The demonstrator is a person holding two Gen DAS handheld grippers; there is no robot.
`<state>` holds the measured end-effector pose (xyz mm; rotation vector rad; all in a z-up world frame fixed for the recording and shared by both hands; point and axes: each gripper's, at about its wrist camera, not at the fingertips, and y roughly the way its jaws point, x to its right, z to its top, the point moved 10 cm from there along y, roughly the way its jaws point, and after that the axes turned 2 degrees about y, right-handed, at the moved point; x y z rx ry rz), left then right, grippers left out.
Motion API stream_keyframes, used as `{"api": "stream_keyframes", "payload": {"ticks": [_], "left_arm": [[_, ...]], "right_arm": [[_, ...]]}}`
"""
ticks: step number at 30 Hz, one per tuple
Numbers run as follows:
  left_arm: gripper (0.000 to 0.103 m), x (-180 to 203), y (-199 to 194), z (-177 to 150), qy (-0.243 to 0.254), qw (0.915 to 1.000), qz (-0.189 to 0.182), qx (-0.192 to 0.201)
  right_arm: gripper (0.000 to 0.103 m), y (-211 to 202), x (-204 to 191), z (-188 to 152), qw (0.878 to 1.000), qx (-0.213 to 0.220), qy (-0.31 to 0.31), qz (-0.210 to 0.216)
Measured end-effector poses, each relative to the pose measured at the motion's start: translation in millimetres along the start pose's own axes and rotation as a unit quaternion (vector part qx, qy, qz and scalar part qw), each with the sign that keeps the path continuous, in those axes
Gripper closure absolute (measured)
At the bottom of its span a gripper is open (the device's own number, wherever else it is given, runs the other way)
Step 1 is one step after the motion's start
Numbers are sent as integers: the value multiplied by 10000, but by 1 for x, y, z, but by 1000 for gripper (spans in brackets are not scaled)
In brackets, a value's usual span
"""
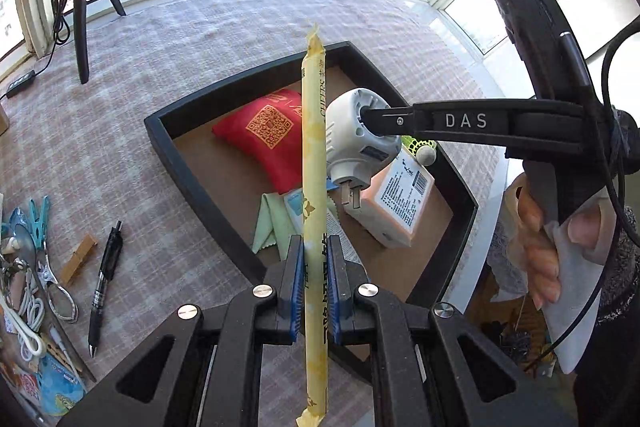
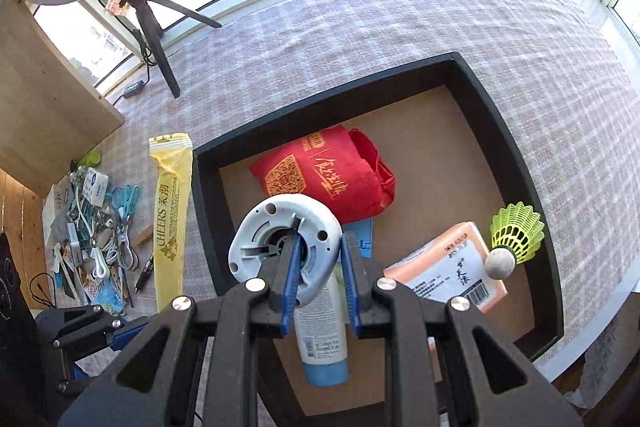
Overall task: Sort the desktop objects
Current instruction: 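Carry the yellow stick and white plug into the tray and open both tools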
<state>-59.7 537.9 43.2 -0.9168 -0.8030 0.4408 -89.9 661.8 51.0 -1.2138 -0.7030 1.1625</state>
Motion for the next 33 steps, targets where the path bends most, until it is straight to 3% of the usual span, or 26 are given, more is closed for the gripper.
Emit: {"api": "stream_keyframes", "payload": {"ticks": [9, 11, 16, 24, 33], "left_arm": [[91, 36, 29, 27, 249, 9997, 75, -35], [54, 36, 32, 27, 215, 9996, 113, -115], [54, 31, 24, 23, 398, 9985, 361, 41], [54, -8, -6, 9, 137, 9978, 612, 205], [54, -112, -63, -18, -644, 9891, 1229, 486]], "right_arm": [[83, 4, 58, 21, 9987, 63, 430, -269], [81, 5, 60, 23, 9988, 73, 402, -269], [80, -5, 58, 31, 9981, 281, 371, -403], [80, -14, 1, 38, 9991, 380, -108, -125], [80, 3, -110, 32, 9924, 172, -1184, 278]]}}
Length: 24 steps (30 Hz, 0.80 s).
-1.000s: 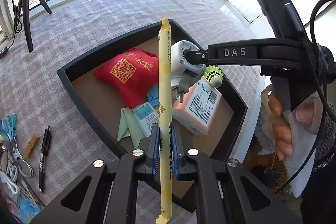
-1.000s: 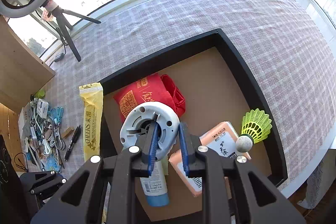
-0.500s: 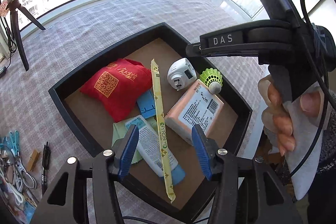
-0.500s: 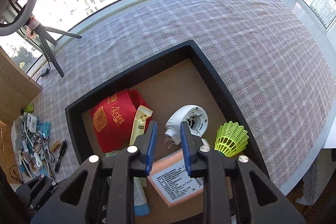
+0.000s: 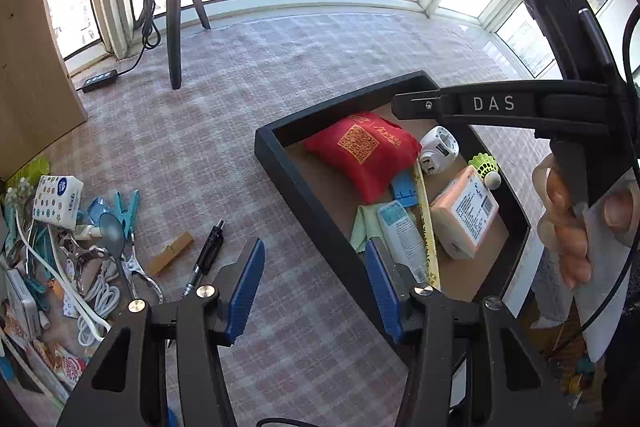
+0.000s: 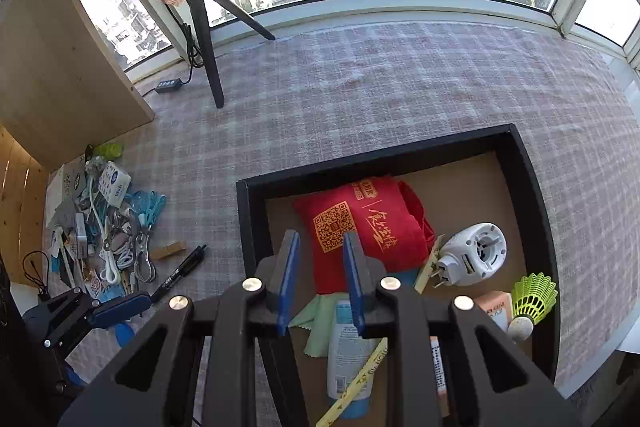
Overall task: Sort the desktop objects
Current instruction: 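Move both tools back over the pile toward the chopsticks and tissue pack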
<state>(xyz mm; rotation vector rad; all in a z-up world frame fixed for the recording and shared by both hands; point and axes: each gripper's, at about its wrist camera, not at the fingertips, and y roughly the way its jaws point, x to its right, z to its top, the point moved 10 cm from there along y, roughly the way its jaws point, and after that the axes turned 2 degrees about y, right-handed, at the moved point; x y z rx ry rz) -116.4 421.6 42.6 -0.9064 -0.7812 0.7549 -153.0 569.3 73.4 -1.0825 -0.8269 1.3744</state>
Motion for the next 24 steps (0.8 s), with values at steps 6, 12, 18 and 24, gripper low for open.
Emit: {"api": "stream_keyframes", "payload": {"ticks": [6, 12, 18, 24], "left_arm": [[54, -92, -20, -18, -869, 9958, 268, 119], [54, -186, -43, -60, -1694, 9830, 672, 201], [54, -282, -70, -129, -2625, 9578, 1162, 169], [54, -340, -83, -192, -3304, 9323, 1472, -12]], "right_arm": [[79, 20, -82, 12, 9972, -140, -679, 290], [74, 37, -164, 16, 9882, -240, -1420, 524], [66, 56, -235, 18, 9739, -334, -2162, 609], [56, 80, -290, 17, 9567, -546, -2772, 695]]}}
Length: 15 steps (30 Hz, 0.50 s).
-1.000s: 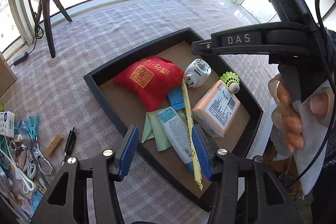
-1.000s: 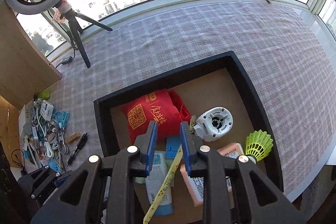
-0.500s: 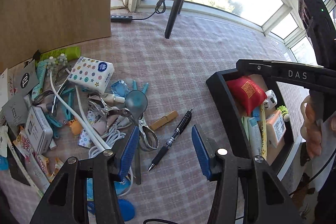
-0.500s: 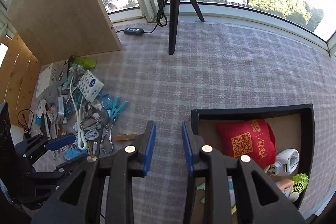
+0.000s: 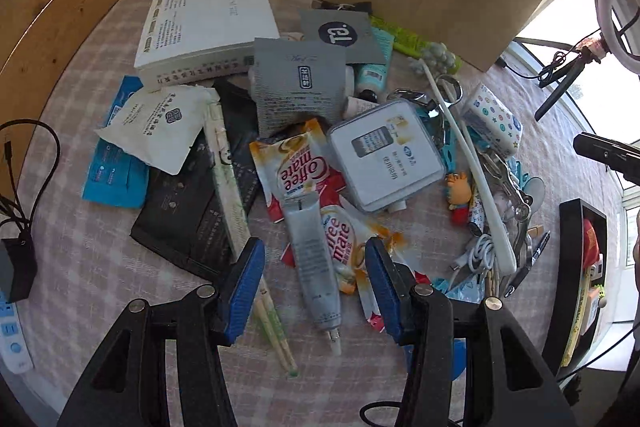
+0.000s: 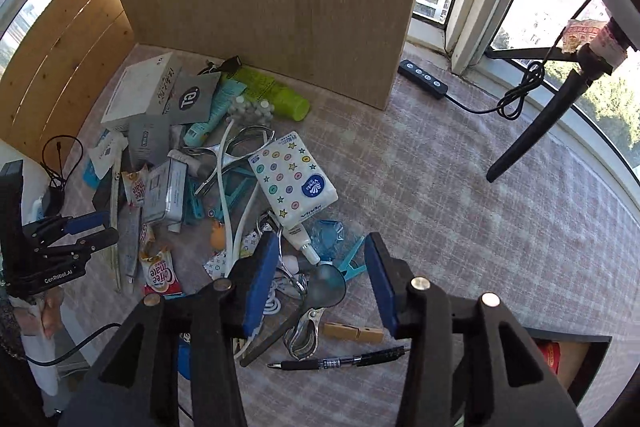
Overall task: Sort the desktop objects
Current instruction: 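Move both tools back over the pile toward the chopsticks and tissue pack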
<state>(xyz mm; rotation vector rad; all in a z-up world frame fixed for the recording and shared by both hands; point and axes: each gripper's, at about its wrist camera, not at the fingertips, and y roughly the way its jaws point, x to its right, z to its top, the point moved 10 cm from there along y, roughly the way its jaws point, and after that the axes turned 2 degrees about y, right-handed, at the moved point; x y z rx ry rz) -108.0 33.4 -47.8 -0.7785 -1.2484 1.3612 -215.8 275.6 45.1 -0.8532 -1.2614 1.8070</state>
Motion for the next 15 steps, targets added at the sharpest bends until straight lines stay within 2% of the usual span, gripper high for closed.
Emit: {"api": "stream_keyframes", "payload": {"ticks": [7, 15], "left_arm": [[54, -26, 12, -12, -365, 9992, -53, -184], [54, -34, 26, -16, -565, 9980, -70, -284]], "right_arm": [[45, 44, -21, 24, 9979, -391, -515, -102], [42, 83, -28, 33, 9923, -738, -976, -191]]}}
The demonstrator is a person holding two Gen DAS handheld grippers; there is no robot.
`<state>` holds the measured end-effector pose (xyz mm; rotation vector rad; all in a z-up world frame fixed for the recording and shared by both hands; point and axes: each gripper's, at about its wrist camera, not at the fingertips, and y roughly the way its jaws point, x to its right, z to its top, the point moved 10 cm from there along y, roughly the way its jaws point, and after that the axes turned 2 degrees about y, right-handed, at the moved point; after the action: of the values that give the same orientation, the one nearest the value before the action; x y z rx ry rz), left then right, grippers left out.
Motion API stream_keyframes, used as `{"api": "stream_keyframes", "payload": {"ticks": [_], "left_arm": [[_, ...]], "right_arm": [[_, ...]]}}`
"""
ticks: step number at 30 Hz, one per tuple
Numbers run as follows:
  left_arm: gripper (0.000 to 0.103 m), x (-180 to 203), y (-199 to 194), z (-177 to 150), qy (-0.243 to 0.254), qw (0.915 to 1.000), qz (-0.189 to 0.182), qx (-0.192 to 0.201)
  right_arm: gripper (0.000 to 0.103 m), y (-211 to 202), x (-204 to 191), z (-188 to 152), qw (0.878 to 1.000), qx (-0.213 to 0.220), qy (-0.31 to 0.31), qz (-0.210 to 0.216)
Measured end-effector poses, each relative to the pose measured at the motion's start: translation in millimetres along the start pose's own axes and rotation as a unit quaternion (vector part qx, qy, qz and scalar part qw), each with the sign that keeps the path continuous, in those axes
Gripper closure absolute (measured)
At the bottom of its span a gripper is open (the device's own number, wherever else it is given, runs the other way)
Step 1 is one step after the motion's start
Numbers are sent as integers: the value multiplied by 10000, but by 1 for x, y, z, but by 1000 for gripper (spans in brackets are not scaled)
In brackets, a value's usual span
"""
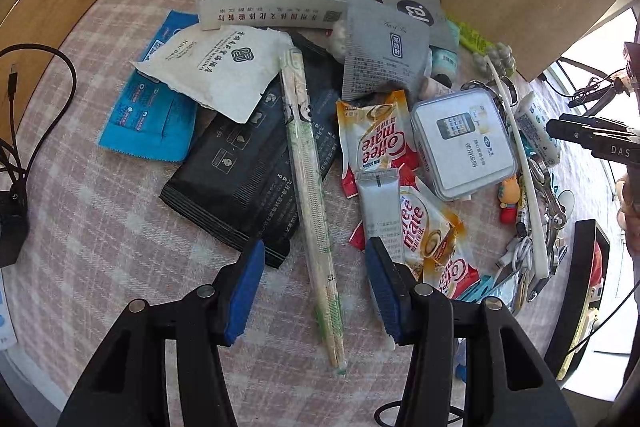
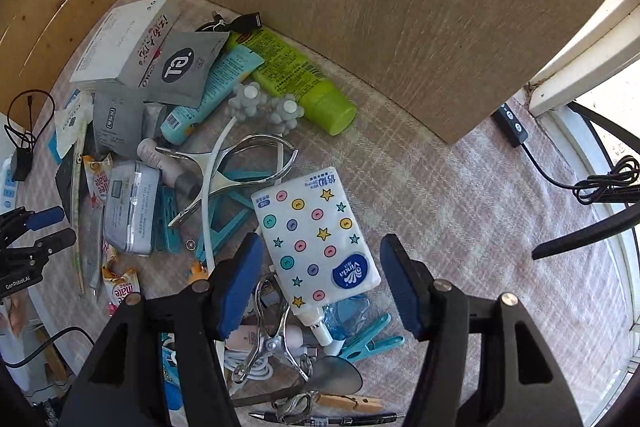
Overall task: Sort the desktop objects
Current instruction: 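Move both tools back over the pile toward the chopsticks and tissue pack, then grasp the wrapped wooden chopsticks with the left tool while the right tool grasps the polka-dot tissue pack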
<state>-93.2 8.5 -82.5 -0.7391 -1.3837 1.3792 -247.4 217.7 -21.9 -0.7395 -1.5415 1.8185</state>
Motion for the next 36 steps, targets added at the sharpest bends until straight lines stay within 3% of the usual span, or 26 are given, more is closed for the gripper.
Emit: {"api": "stream_keyframes", "payload": {"ticks": [9, 11, 19, 21, 23, 26, 36], "left_arm": [[57, 1, 9, 3, -39, 10000, 36, -14], [65, 1, 10, 3, 9, 9999, 153, 10], [67, 11, 15, -10, 193, 9993, 318, -31], [73, 11, 15, -9, 199, 9992, 345, 1], [92, 11, 16, -9, 271, 9988, 398, 7], [99, 10, 18, -13, 246, 9992, 308, -7], [99, 12, -3, -28, 160, 9997, 58, 170]], "right_arm": [[38, 18, 0, 5, 9992, -85, -325, -202], [38, 20, 2, 6, 9995, -70, -259, -160], [40, 26, 6, 3, 9998, -153, -107, -35], [47, 26, 9, 4, 9999, -149, 8, 23], [49, 24, 11, 4, 9999, -138, 75, 50], [50, 19, 16, 4, 9998, -95, 168, 66], [51, -11, 35, -3, 9964, 203, 720, 389]]}}
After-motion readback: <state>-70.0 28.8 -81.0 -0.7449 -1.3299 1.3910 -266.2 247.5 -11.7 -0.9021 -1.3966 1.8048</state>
